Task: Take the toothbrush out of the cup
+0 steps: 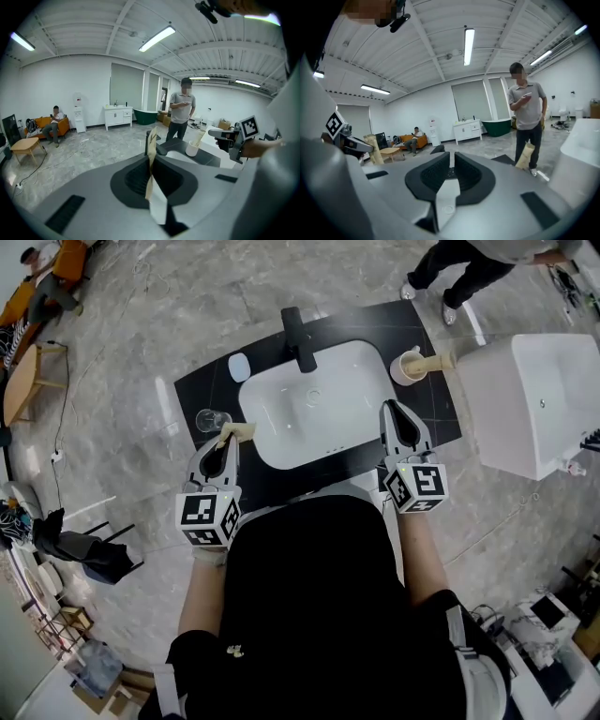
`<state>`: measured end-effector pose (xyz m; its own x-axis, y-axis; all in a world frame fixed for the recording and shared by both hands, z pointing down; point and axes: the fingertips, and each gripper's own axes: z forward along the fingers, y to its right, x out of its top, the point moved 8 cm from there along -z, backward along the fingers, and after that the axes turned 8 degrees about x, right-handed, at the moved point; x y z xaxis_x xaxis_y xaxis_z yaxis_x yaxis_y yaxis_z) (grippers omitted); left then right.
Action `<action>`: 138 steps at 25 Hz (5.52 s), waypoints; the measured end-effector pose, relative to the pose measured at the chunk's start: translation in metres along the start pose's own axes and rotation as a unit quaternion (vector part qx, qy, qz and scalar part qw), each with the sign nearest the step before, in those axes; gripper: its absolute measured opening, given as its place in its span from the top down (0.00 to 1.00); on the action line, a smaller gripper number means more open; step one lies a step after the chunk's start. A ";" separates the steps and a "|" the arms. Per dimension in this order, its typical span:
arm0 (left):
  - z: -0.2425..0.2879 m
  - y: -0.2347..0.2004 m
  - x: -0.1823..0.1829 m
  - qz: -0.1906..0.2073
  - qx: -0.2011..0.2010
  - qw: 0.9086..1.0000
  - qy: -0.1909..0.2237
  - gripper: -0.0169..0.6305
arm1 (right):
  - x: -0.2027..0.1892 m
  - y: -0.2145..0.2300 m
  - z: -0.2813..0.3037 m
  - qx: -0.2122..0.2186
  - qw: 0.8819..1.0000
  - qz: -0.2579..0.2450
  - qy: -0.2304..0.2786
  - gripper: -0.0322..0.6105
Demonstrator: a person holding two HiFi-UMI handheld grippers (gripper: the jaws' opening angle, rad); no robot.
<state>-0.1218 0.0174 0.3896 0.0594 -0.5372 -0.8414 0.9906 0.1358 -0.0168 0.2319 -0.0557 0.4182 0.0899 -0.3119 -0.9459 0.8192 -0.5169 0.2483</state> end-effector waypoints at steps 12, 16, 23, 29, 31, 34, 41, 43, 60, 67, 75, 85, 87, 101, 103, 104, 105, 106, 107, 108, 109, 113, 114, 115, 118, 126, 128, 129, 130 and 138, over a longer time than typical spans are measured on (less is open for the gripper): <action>0.021 0.026 0.005 0.009 0.022 0.999 -0.035 0.93 | -0.021 0.112 -0.005 -0.110 0.994 0.021 -0.019 0.78; 0.024 0.038 0.006 0.007 0.029 0.999 -0.044 0.93 | -0.030 0.141 -0.001 -0.128 0.991 0.029 -0.032 0.75; 0.027 0.056 -0.004 0.001 0.051 0.997 -0.063 0.93 | -0.043 0.179 0.014 -0.133 0.989 0.036 -0.057 0.70; 0.025 0.068 -0.012 -0.012 0.071 0.995 -0.072 0.93 | -0.048 0.202 0.031 -0.133 0.987 0.032 -0.082 0.70; 0.024 0.070 -0.017 -0.016 0.080 0.994 -0.075 0.93 | -0.049 0.208 0.037 -0.133 0.986 0.030 -0.091 0.70; 0.020 0.073 -0.021 -0.026 0.095 0.992 -0.079 0.93 | -0.048 0.214 0.044 -0.138 0.985 0.025 -0.102 0.70; 0.013 0.073 -0.025 -0.048 0.113 0.989 -0.080 0.93 | -0.041 0.219 0.055 -0.145 0.983 0.008 -0.113 0.82; 0.012 0.073 -0.027 -0.051 0.117 0.989 -0.082 0.93 | -0.042 0.219 0.056 -0.143 0.983 0.003 -0.114 0.84; -0.002 0.054 -0.037 -0.071 0.112 0.990 -0.054 0.93 | -0.010 0.193 0.051 -0.139 0.984 -0.049 -0.105 0.86; -0.010 0.035 -0.038 -0.072 0.089 0.993 -0.032 0.93 | 0.020 0.158 0.035 -0.149 0.983 -0.071 -0.080 0.86; -0.013 0.013 -0.038 -0.076 0.062 0.995 -0.004 0.93 | 0.042 0.104 0.026 -0.143 0.984 -0.083 -0.067 0.86; -0.017 -0.012 -0.041 -0.084 0.048 0.995 0.019 0.93 | 0.043 0.020 0.037 -0.065 0.990 -0.096 -0.078 0.86; -0.018 -0.015 -0.042 -0.086 0.045 0.995 0.024 0.93 | 0.042 0.005 0.039 -0.047 0.991 -0.099 -0.081 0.86; -0.027 -0.030 -0.042 -0.083 0.035 0.995 0.045 0.93 | 0.014 -0.095 0.049 0.080 0.986 -0.099 -0.110 0.86; -0.027 -0.029 -0.042 -0.082 0.034 0.995 0.044 0.93 | 0.010 -0.107 0.050 0.099 0.984 -0.099 -0.114 0.86; -0.027 -0.029 -0.042 -0.082 0.033 0.995 0.044 0.93 | 0.008 -0.113 0.050 0.109 0.982 -0.101 -0.116 0.86; -0.026 -0.028 -0.042 -0.081 0.032 0.995 0.044 0.93 | 0.006 -0.118 0.051 0.118 0.981 -0.104 -0.117 0.86; -0.026 -0.027 -0.041 -0.080 0.031 0.995 0.045 0.93 | 0.004 -0.123 0.052 0.128 0.979 -0.106 -0.118 0.86; -0.026 -0.027 -0.041 -0.079 0.029 0.995 0.045 0.93 | 0.003 -0.128 0.054 0.138 0.977 -0.107 -0.119 0.86; -0.025 -0.026 -0.040 -0.078 0.028 0.996 0.046 0.93 | 0.002 -0.132 0.055 0.148 0.976 -0.108 -0.119 0.86; -0.025 -0.026 -0.040 -0.076 0.028 0.996 0.047 0.93 | 0.001 -0.137 0.057 0.158 0.974 -0.109 -0.120 0.86; -0.026 -0.023 -0.039 -0.072 0.024 0.996 0.047 0.93 | -0.003 -0.152 0.060 0.186 0.968 -0.115 -0.121 0.86; -0.026 -0.022 -0.039 -0.071 0.023 0.996 0.047 0.93 | -0.004 -0.155 0.060 0.192 0.967 -0.118 -0.121 0.86; -0.026 -0.022 -0.039 -0.070 0.022 0.996 0.047 0.93 | -0.005 -0.157 0.061 0.196 0.965 -0.121 -0.122 0.86; -0.025 -0.019 -0.039 -0.067 0.020 0.996 0.047 0.93 | -0.007 -0.161 0.064 0.206 0.963 -0.126 -0.122 0.86; -0.024 -0.015 -0.040 -0.062 0.014 0.997 0.043 0.93 | -0.008 -0.167 0.068 0.222 0.959 -0.129 -0.118 0.86; -0.024 -0.016 -0.039 -0.061 0.018 0.997 0.043 0.93 | -0.008 -0.169 0.069 0.226 0.958 -0.131 -0.118 0.86; -0.024 -0.017 -0.039 -0.062 0.019 0.997 0.044 0.93 | -0.009 -0.170 0.069 0.228 0.957 -0.131 -0.117 0.86; -0.025 -0.018 -0.039 -0.063 0.020 0.997 0.045 0.93 | -0.009 -0.171 0.069 0.230 0.957 -0.132 -0.117 0.86; -0.024 -0.016 -0.036 -0.050 0.017 0.997 0.053 0.93 | -0.007 -0.169 0.069 0.231 0.958 -0.128 -0.114 0.86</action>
<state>-0.1430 0.0550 0.4070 -0.0511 -0.4555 -0.8888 0.9946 0.0573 -0.0866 0.0532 -0.0211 0.3977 -0.2498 -0.2665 -0.9309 0.4545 -0.8812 0.1303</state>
